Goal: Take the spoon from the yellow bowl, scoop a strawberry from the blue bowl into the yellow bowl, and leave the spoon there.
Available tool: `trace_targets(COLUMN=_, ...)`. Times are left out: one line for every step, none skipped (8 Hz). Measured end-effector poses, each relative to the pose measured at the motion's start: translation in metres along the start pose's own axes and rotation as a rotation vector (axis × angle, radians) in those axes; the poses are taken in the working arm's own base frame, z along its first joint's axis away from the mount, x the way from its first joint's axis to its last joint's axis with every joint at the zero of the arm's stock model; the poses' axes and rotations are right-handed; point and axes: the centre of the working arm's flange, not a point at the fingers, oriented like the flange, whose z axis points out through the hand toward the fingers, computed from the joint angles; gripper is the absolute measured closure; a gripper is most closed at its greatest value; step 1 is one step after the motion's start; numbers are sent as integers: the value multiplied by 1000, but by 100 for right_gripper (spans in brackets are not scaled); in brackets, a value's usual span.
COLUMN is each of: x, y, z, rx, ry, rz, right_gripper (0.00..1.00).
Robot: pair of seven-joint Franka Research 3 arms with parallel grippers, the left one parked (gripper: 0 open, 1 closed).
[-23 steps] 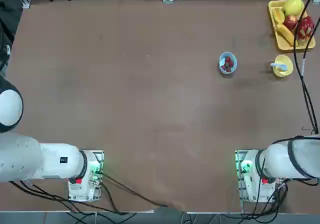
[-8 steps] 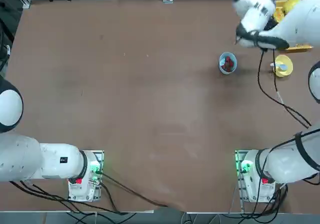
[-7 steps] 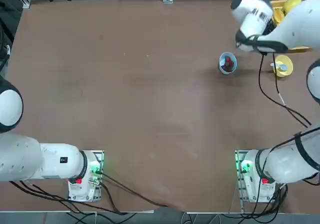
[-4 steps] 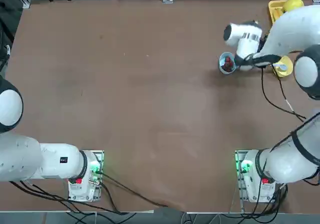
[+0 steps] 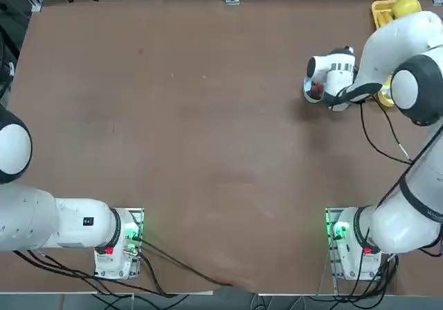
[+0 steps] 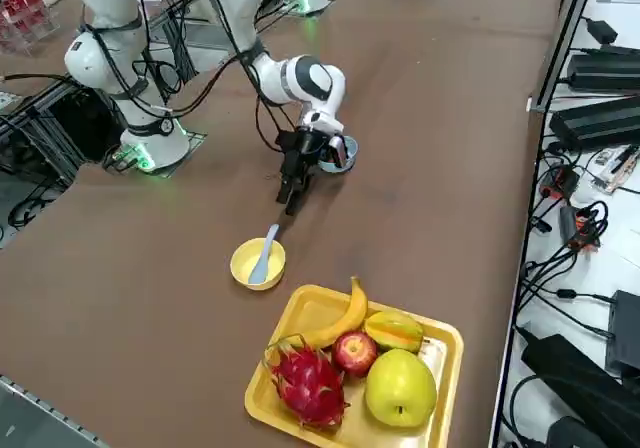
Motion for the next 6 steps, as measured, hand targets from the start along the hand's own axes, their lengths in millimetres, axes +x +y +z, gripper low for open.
trace_targets(x=-2, y=-5, z=7, rx=-16, ry=-7, rz=-6, right_gripper=9)
trace_targets(x=-4, y=-7, z=14, rx=-33, ry=-14, rz=-9, right_gripper=12)
trace_targets(x=-5, y=-8, z=22, rx=-48, ry=-25, rz=-11, right_gripper=13)
trace_targets(x=-6, y=-9, z=29, rx=-67, ry=-30, rz=-17, right_gripper=13)
trace_targets(x=-6, y=-11, z=33, rx=-83, ry=-31, rz=-18, right_gripper=13)
trace_targets(x=-5, y=-14, z=35, rx=-90, ry=-29, rz=-14, right_gripper=14)
